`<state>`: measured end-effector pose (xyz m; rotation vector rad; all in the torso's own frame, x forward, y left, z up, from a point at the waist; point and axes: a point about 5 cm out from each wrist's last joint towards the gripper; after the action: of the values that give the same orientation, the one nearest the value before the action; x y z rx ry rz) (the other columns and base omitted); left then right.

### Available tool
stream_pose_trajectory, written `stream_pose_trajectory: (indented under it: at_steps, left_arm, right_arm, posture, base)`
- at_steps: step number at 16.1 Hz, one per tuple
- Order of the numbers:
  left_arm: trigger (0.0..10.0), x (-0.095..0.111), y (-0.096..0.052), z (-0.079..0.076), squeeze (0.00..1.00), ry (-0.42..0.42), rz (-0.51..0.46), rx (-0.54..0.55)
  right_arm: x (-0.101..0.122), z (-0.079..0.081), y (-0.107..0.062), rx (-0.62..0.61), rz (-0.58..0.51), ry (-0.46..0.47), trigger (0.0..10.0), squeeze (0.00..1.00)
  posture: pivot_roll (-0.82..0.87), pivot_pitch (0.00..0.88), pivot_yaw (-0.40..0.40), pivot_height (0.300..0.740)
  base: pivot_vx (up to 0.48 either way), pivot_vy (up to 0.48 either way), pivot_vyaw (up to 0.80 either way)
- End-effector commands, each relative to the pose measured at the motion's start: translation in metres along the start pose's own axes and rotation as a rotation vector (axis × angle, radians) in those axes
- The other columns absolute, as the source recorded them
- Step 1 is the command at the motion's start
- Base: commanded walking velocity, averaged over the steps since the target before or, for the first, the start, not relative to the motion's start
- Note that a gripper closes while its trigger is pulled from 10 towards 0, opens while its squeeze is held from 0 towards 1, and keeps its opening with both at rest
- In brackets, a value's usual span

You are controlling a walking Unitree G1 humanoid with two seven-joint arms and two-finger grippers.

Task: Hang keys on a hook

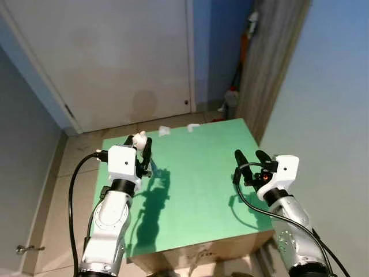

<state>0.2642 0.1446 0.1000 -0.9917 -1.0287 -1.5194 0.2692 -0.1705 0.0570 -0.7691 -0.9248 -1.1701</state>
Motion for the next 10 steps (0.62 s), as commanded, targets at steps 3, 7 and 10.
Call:
stream_pose_trajectory:
  at_steps: [3,7,10]
  left_arm:
    - [0.0,0.0078,0.0034,0.0026,0.0,-0.002,-0.028,0.007]
    - [0.0,0.0096,0.0039,0.0009,0.0,-0.002,-0.032,0.002]
    - [0.0,0.01,0.0044,-0.0014,0.0,0.011,-0.039,-0.007]
  right_arm:
    - [-0.0017,-0.0009,0.0,0.0,0.004,-0.003,10.0,0.0]
    - [-0.0042,-0.0028,-0.0007,-0.002,0.011,-0.002,10.0,0.0]
    - [-0.0053,-0.0042,-0.0009,-0.004,0.018,-0.005,10.0,0.0]
  posture:
    - [-0.19,0.0,0.097,0.74]
    - [-0.19,0.0,0.098,0.74]
    - [-0.19,0.0,0.097,0.74]
  base:
    - [0.0,-0.16,0.0]
    - [0.0,-0.181,0.0]
    - [0.0,0.0,0.0]
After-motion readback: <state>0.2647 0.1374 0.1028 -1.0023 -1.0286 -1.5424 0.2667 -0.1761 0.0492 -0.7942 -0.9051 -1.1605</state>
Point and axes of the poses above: a point about 5 cm out from each wrist's last joint towards the gripper, its own y axis pointing out of the wrist towards the gripper, its own x axis along the axis of the wrist's last joint, z = x × y, and after that the axes turned 13 degrees about y, right-handed
